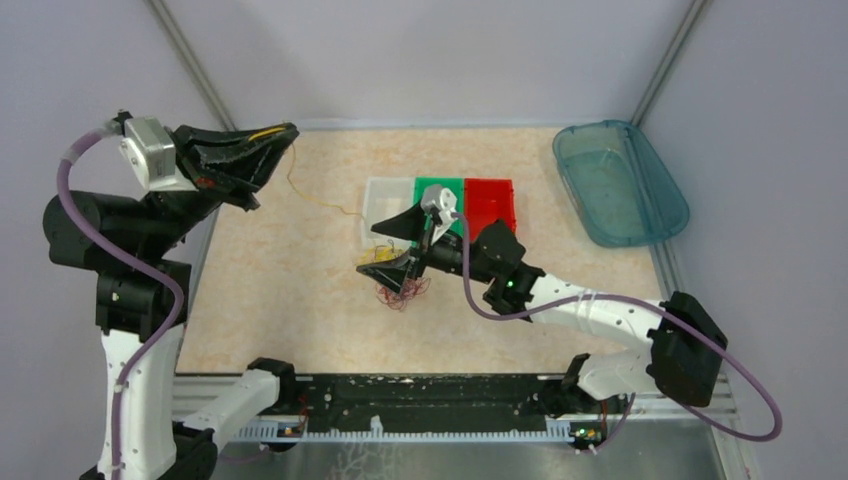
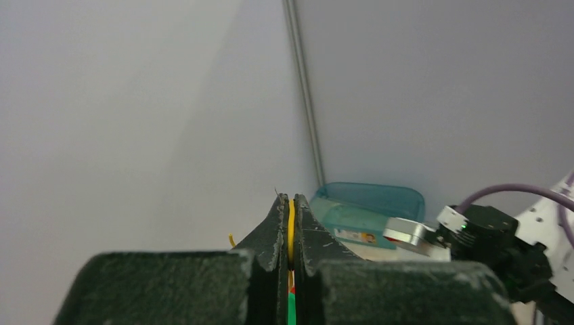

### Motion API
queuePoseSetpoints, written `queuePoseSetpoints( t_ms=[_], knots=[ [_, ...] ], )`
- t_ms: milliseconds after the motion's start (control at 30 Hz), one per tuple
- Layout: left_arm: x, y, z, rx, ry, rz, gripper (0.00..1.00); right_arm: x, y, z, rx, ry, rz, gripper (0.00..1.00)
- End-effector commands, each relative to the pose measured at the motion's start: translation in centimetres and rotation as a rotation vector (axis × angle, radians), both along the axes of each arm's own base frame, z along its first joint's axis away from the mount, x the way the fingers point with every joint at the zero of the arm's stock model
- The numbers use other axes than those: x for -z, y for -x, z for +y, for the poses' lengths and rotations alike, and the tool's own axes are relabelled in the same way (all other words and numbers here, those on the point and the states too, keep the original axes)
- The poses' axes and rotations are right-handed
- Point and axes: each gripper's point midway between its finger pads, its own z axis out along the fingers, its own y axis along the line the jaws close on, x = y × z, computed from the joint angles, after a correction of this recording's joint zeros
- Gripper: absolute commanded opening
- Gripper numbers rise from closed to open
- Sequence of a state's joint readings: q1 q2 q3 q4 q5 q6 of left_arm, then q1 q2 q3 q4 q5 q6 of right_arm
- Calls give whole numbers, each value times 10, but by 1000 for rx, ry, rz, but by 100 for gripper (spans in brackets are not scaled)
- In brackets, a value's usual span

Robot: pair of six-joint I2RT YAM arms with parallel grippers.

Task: Untangle the cables
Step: Untie the cable.

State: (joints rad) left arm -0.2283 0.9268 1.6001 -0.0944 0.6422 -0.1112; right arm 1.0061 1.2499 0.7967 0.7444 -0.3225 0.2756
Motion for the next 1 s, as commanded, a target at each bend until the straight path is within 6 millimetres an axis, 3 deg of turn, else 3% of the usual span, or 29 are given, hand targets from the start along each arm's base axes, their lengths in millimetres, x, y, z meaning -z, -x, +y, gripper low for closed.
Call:
queuePoseSetpoints(
  t_ms=[0, 100, 200, 367, 533, 633, 733, 800, 967],
  knots=[
    [25, 11, -16, 139, -21, 110, 0, -19, 10, 15, -81, 11, -34, 89],
    [24, 14, -15, 135, -27, 85, 0, -3, 10, 5, -50, 19, -6, 87],
    [16, 15, -10, 86, -42, 11, 0, 30, -4, -6, 52, 67, 48, 86],
    [-18, 1, 30, -217, 3, -171, 0, 102, -35, -17, 126, 186, 172, 83],
    [-36, -16, 73, -503, 16, -246, 0, 143, -46, -13, 134, 262, 156, 88],
    [-26, -13, 66, -466, -18, -240, 0, 154, -66, 5, 156, 316, 136, 90],
    [-17, -2, 54, -381, -23, -227, 0, 177, -91, 19, 182, 406, 136, 91],
    [-17, 4, 50, -350, -20, -224, 0, 208, -103, 23, 196, 503, 145, 90],
    [-15, 9, 48, -325, -21, -221, 0, 237, -104, 15, 209, 598, 136, 78]
  ],
)
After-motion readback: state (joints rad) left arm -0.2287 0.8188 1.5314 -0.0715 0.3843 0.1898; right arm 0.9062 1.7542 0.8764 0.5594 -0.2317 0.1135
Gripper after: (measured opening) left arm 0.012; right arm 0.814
